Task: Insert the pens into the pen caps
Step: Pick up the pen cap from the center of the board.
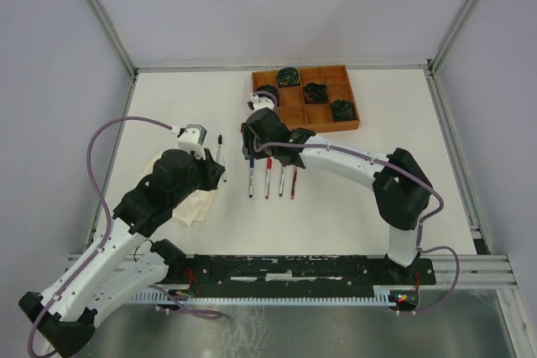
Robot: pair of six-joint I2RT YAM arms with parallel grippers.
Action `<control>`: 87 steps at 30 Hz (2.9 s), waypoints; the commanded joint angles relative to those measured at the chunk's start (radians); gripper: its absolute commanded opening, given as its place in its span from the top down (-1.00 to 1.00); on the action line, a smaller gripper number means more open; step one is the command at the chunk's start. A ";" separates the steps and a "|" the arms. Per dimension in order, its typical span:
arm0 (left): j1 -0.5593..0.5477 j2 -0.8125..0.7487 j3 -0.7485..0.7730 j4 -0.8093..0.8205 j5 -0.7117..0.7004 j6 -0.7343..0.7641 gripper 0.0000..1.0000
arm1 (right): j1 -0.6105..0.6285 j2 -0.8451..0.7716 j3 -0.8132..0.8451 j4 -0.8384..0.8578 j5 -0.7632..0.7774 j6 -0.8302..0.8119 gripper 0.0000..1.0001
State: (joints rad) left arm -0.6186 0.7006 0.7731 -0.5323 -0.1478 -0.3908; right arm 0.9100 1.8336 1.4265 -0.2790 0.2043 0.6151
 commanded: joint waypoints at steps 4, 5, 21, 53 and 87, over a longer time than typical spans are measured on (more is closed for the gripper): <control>0.000 -0.056 0.047 -0.062 -0.033 -0.025 0.95 | 0.003 0.215 0.252 -0.051 0.110 -0.001 -0.11; 0.000 -0.059 0.046 -0.062 -0.032 -0.026 0.95 | 0.003 0.248 0.285 -0.057 0.118 0.005 -0.11; -0.001 -0.087 0.014 -0.020 -0.006 -0.012 0.95 | -0.059 0.610 0.723 -0.182 0.225 0.085 -0.13; -0.001 -0.101 0.002 -0.009 -0.006 -0.010 0.95 | -0.087 0.899 1.072 -0.310 0.230 -0.077 0.10; -0.001 -0.098 -0.003 -0.007 -0.017 -0.011 0.95 | -0.073 0.323 0.464 0.022 0.003 -0.193 0.72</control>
State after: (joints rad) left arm -0.6186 0.6067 0.7708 -0.5884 -0.1555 -0.3912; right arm 0.8360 2.3402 1.9785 -0.3759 0.2382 0.4252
